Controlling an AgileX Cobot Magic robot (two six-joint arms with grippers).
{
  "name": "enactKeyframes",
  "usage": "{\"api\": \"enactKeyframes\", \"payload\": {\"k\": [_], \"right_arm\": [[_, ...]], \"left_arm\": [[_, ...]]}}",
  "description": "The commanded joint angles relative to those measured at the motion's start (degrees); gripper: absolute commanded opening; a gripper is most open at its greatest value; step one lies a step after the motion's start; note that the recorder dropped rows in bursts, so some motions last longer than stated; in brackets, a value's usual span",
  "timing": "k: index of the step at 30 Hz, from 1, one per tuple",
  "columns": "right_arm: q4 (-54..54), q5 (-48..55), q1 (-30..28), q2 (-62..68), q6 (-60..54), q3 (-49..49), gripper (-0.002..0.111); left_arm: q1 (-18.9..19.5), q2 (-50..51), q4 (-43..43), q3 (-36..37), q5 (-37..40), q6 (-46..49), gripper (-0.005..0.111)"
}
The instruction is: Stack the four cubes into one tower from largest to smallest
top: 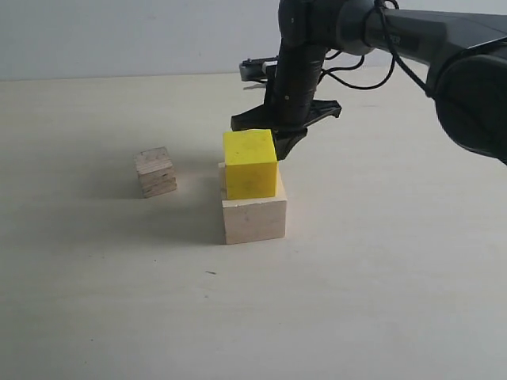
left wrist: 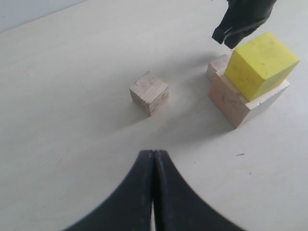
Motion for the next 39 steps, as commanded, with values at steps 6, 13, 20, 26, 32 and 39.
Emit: {"api": "enactKeyframes", "payload": {"k": [6, 13, 20, 26, 32, 39], "right_arm": [[-7.9, 1.0, -0.1, -5.2, 4.2, 0.0, 0.0], [-8.1, 1.0, -1.8, -7.7, 5.0, 4.6, 0.0], [-1.3, 1.0, -2.5, -11.9, 4.6, 13.8, 0.0], [6.3, 1.0, -2.5, -13.0, 2.9, 20.0, 0.0], [17.9, -5.2, -2.5, -13.0, -3.1, 25.7, 0.0], [19.9, -10.2, -2.5, -13.0, -4.0, 26.0, 0.0]], "left_arm": [[-0.3, -0.4, -0.6, 0.1, 0.1, 0.1, 0.0], [-0.5, -0.5, -0.6, 0.9, 0.1, 0.1, 0.0], [-3.0, -0.7, -0.1, 1.2, -0.4, 0.1, 0.0], [-3.0, -0.7, 0.2, 1.2, -0.4, 0.1, 0.0], [-3.0, -0.7, 0.2, 1.2, -0.4, 0.1, 0.0], [-3.0, -0.7, 0.2, 1.2, -0.7, 0.1, 0.0]]}}
